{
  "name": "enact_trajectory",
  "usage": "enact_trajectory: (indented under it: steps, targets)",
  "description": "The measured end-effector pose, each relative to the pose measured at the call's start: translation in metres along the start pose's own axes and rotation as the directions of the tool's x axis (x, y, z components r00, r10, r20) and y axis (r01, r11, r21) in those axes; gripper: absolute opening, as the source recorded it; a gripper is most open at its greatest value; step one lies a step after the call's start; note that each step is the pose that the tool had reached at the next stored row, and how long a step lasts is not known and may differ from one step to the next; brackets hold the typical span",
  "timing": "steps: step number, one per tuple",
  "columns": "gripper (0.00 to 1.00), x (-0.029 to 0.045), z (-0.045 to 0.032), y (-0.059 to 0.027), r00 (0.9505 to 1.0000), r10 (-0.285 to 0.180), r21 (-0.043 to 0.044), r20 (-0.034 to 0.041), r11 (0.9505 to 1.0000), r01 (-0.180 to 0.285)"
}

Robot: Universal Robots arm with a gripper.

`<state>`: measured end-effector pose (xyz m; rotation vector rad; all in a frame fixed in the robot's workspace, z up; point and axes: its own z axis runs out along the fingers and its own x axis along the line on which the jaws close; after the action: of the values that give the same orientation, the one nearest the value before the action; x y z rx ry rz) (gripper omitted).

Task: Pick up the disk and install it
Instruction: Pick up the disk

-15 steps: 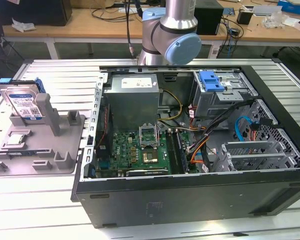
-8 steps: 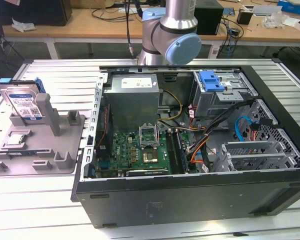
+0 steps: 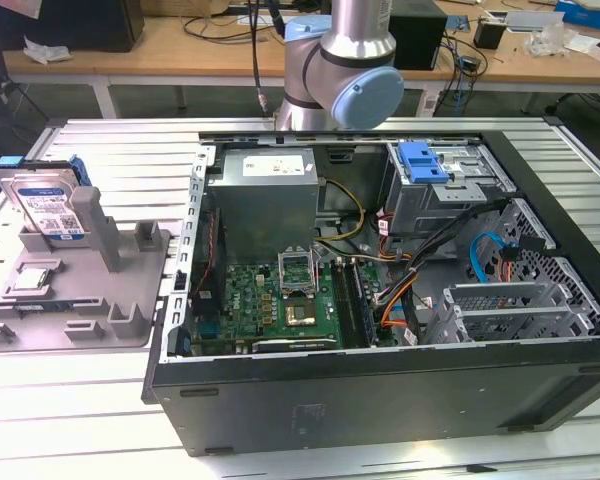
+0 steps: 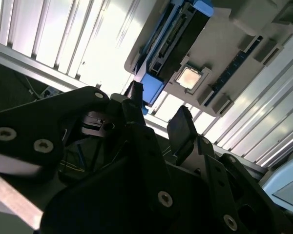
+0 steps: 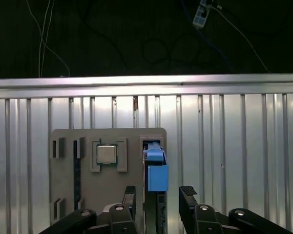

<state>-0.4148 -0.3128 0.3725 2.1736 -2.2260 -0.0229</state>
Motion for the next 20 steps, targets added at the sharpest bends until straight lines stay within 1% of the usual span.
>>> enact_trajectory:
  steps: [3, 8, 14, 20]
  targets:
    - [0.48, 0.0002, 0.0025, -0.0003, 0.9999, 0.011, -0.0002, 0.0006, 0.9999, -0.011]
    - [0.48, 0.0003, 0.0048, -0.0004, 0.9999, 0.014, -0.0002, 0.0007, 0.9999, -0.014]
    - [0.48, 0.0012, 0.0198, -0.0009, 0.9998, 0.019, -0.0002, 0.0009, 0.9998, -0.019]
    - [0.48, 0.0012, 0.0271, -0.0011, 0.9998, 0.020, -0.0002, 0.0010, 0.9998, -0.020]
